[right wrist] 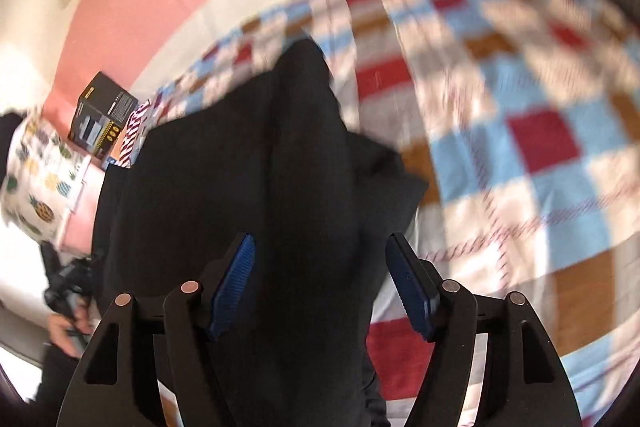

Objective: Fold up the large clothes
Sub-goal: 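Lay the fold flat and open both tools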

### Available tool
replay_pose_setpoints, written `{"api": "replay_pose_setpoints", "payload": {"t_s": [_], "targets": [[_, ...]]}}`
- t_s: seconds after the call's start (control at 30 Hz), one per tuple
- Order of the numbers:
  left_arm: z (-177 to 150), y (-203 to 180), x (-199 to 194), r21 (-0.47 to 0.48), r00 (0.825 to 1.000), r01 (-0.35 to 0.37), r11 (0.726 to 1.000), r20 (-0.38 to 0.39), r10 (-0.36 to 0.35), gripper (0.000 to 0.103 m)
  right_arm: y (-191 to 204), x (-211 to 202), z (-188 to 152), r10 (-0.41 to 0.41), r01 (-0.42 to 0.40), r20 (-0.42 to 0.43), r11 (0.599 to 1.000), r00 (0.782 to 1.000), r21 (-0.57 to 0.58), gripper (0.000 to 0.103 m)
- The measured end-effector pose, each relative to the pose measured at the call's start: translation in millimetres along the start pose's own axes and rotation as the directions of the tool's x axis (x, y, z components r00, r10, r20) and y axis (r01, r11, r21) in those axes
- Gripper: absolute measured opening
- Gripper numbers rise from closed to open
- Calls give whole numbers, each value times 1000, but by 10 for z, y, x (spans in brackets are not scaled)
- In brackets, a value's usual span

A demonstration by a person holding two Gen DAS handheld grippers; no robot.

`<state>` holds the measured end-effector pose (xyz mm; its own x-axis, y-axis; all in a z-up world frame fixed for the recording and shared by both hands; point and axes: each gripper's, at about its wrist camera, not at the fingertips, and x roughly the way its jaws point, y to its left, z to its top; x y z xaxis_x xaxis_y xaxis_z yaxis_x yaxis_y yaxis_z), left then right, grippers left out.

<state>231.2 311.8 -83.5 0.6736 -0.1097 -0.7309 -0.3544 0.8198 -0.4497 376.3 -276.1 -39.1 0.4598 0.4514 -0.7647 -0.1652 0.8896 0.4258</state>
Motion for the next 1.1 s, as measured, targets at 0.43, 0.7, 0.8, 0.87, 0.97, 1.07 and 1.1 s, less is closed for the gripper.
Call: {"api": "replay_pose_setpoints", "payload": {"t_s": [0.43, 0.7, 0.8, 0.87, 0.97, 1.07, 1.1], "targets": [[498, -539, 830, 190, 989, -145, 971, 65, 135, 46, 260, 944, 348, -188, 188, 12, 975, 982, -116, 26], [428, -420, 994, 143, 987, -157, 977, 67, 149, 44, 255, 1093, 328, -213, 213, 10, 971, 977, -113, 26], [411, -551, 720, 165, 985, -166, 972, 74, 156, 41, 358, 928, 337, -245, 245, 18, 959, 969, -139, 28], [351, -620, 450, 172, 986, -156, 973, 88, 143, 41, 468, 673, 280, -233, 236, 41, 959, 972, -159, 28], [176, -764, -3, 182, 988, -116, 976, 125, 94, 41, 609, 270, 79, -190, 200, 72, 963, 979, -179, 34], [-80, -911, -424, 189, 987, -86, 978, 152, 58, 42, 800, -147, -232, -151, 170, 103, 963, 983, -211, 52], [-184, -962, -564, 194, 986, -84, 977, 161, 52, 42, 857, -247, -318, -139, 160, 106, 962, 985, -220, 52]]}}
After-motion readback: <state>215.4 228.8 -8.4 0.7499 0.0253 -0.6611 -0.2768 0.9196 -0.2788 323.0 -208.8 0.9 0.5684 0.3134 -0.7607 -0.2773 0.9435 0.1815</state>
